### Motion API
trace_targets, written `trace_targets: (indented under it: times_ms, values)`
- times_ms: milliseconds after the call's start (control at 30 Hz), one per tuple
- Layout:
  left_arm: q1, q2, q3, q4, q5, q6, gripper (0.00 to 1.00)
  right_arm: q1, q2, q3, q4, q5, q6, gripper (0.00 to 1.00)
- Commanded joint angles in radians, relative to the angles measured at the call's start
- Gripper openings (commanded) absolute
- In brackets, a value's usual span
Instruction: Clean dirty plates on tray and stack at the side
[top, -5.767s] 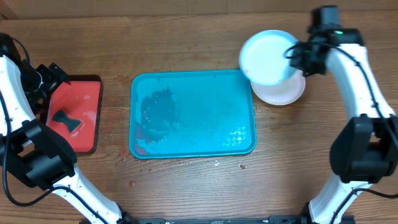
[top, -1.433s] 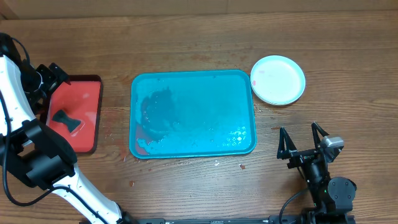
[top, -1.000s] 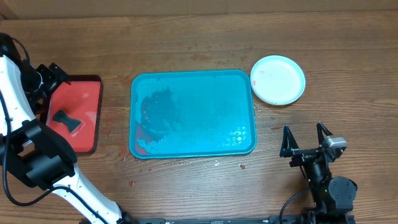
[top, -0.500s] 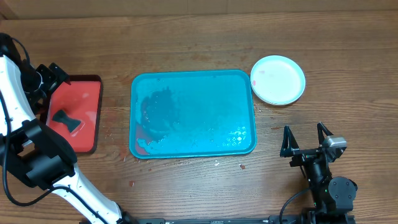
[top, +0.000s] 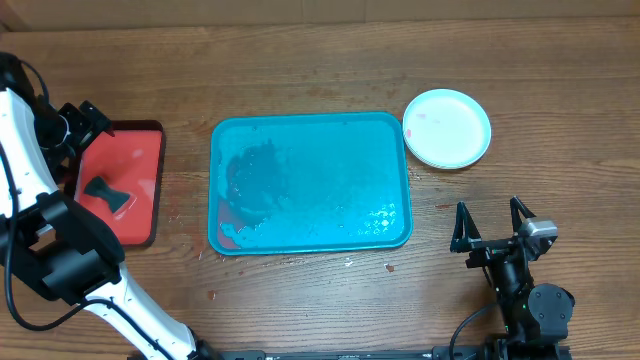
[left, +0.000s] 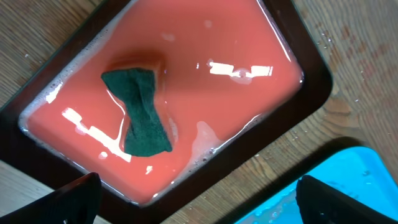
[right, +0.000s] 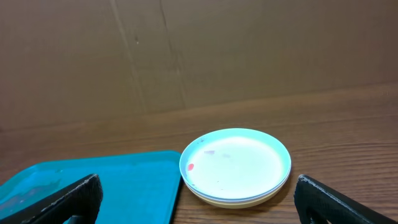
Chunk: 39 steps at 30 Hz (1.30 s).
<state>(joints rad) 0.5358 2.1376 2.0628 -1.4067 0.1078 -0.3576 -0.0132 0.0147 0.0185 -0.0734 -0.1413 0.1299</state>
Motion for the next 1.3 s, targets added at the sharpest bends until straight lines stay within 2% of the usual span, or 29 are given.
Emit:
trace_targets:
  times_ms: [0,200,367,533,833,967,1067,1267]
  values:
    - [-0.013,-0.018,0.014,-0.016,-0.061,0.026,1.0,-0.006,-0.012,-0.01,0.002,0.01,-0.007,1.0]
    - [-0.019,-0.039,0.014,-0.043,0.048,0.022,1.0,-0.006,-0.012,-0.01,0.002,0.01,-0.007,1.0]
    - [-0.061,-0.155,-0.03,0.007,0.059,0.043,1.0,-0.006,-0.012,-0.01,0.002,0.01,-0.007,1.0]
    - [-0.146,-0.394,-0.225,0.175,0.059,0.14,1.0,-0.006,-0.012,-0.01,0.002,0.01,-0.007,1.0]
    - [-0.345,-1.007,-0.806,0.517,0.054,0.179,1.0,-0.006,-0.012,-0.01,0.002,0.01,-0.007,1.0]
    - [-0.366,-1.259,-0.967,0.508,0.047,0.179,1.0,-0.006,-0.012,-0.01,0.002,0.01,-0.007,1.0]
    - [-0.366,-1.389,-1.009,0.477,0.04,0.179,1.0,-0.006,-0.012,-0.01,0.002,0.01,-0.007,1.0]
    - [-0.367,-1.507,-1.058,0.482,0.026,0.258,1.0,-0.006,-0.012,-0.01,0.002,0.01,-0.007,1.0]
